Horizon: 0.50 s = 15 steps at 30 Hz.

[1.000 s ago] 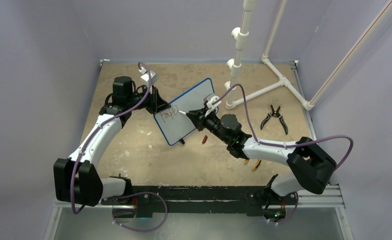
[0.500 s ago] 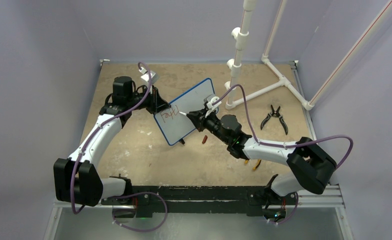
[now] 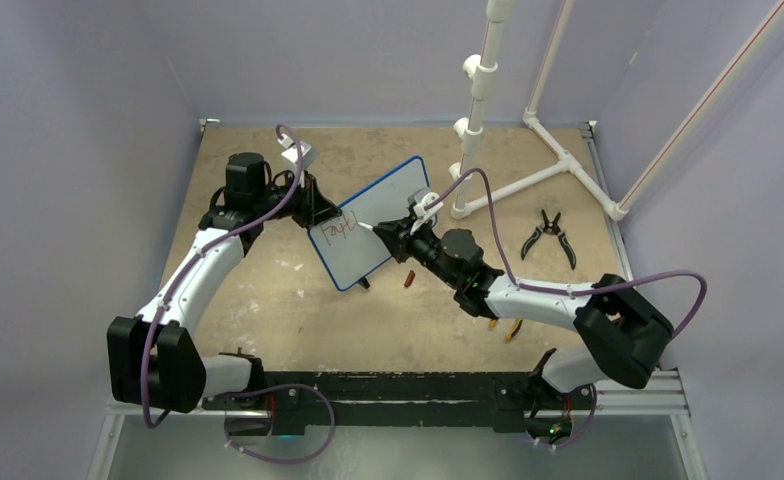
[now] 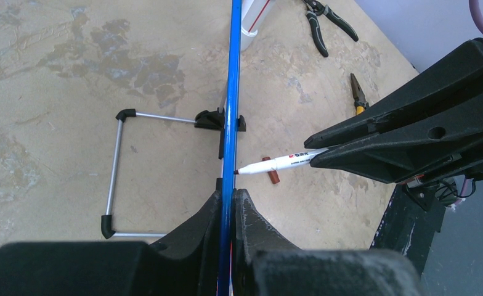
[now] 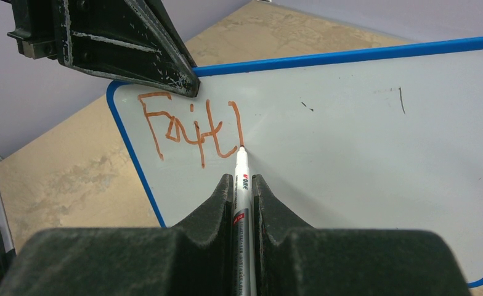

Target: Write a sentence on the whiteboard

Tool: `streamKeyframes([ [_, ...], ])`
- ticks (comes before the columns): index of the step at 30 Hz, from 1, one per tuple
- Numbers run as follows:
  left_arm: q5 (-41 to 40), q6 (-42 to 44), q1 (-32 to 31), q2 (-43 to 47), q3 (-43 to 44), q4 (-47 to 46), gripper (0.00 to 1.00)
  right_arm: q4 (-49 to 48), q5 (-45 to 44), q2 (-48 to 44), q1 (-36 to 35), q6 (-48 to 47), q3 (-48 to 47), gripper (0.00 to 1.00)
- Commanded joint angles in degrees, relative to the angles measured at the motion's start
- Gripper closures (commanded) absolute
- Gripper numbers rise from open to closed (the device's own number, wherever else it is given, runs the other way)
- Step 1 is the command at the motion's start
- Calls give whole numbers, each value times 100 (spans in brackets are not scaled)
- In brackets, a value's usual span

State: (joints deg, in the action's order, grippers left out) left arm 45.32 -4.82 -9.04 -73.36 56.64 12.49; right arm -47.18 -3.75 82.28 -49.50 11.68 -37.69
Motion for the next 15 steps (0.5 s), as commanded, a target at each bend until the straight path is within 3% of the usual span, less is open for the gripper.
streamKeyframes([
  [1,-5,75,14,113,-32,-89,100,-285,-205,-177,19,-37,-266,100],
  [15,6,75,16,120,-38,-85,100,-342,-323,-142,27,33,-283,100],
])
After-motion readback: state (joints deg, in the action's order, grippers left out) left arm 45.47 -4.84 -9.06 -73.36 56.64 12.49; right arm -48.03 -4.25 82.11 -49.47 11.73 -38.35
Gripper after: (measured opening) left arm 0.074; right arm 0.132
